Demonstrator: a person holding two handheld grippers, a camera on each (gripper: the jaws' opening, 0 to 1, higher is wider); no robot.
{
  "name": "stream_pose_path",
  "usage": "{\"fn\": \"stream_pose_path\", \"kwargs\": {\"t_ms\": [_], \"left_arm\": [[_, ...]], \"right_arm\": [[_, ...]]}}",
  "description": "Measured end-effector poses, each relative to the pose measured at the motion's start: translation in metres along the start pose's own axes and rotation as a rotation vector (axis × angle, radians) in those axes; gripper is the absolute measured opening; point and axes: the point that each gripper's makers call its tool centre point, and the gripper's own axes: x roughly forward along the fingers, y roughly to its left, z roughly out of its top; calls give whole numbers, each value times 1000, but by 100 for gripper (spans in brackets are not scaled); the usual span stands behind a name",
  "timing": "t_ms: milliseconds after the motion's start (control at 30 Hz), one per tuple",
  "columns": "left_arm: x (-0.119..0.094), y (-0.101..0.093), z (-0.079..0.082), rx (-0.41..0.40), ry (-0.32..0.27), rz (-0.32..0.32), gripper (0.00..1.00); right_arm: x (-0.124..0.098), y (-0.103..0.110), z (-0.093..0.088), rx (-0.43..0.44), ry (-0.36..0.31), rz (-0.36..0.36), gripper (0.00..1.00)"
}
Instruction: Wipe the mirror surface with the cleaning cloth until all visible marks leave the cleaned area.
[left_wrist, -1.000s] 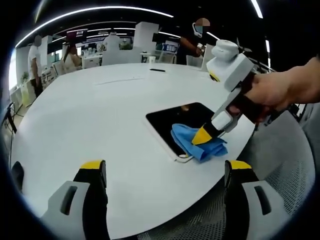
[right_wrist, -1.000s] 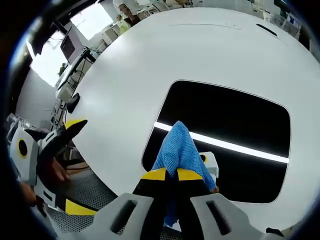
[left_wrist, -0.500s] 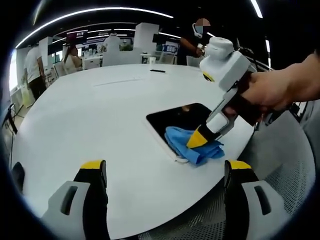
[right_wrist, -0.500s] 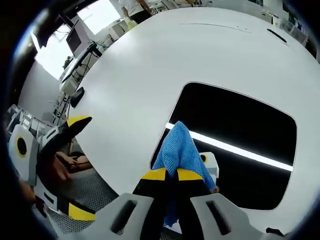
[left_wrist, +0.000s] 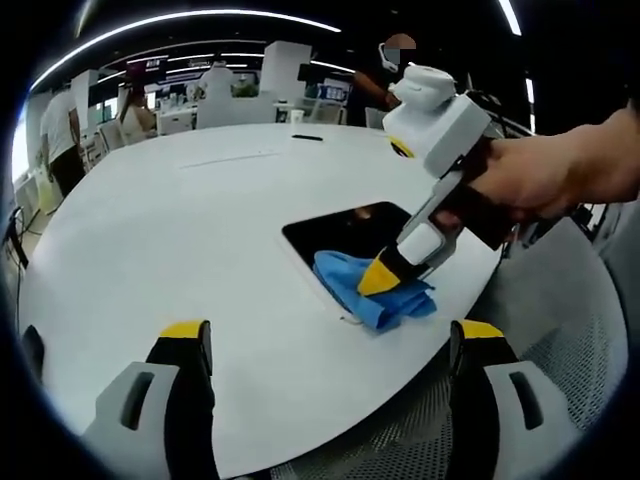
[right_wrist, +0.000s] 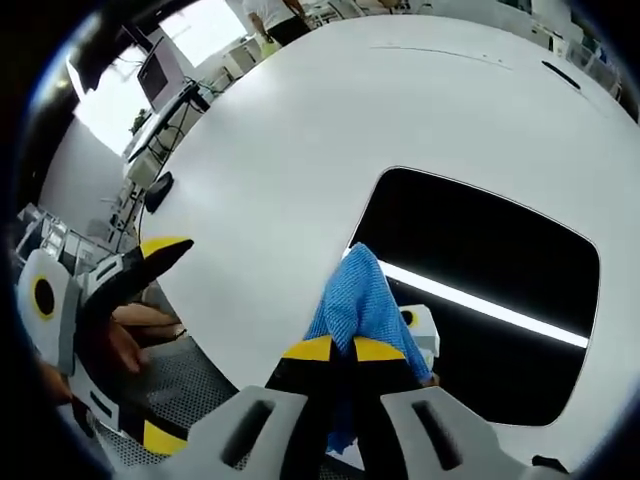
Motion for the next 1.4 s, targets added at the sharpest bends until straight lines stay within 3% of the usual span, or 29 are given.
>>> {"fn": "stream_pose_path", "kwargs": {"t_ms": [267,367,433,667,1400], "left_arm": [[0,0,2,-7,-11,-5,99],[0,-1,3,-14,-15,-7,99],[0,-3,2,-15,-11,-21,98],[2,-8,-2,-21,12,-39,99],[1,-8,0,-18,9,-36,99]], "right_arm": [[1,-2,6,-15,18,12,0],[2,-4,11,-114,28,-6,0],[4,-4,15,-125,35,-13,0],[7,-14,35,-134,39,-27,0],[29,-41,95,-167,54,-49,0]]}}
